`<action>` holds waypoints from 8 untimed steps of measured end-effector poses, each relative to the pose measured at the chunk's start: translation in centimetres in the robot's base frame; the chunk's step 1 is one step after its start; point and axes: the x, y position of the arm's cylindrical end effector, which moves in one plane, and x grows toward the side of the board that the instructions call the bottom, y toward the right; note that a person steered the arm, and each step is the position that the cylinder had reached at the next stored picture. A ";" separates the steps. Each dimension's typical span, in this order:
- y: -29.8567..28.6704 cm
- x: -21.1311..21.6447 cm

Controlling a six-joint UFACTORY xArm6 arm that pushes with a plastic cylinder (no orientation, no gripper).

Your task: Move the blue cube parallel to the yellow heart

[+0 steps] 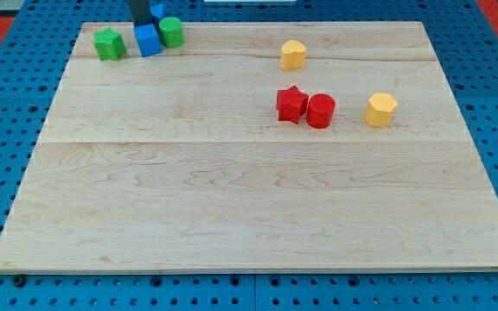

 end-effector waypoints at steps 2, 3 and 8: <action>-1.6 1.6; -5.8 3.1; 4.9 4.7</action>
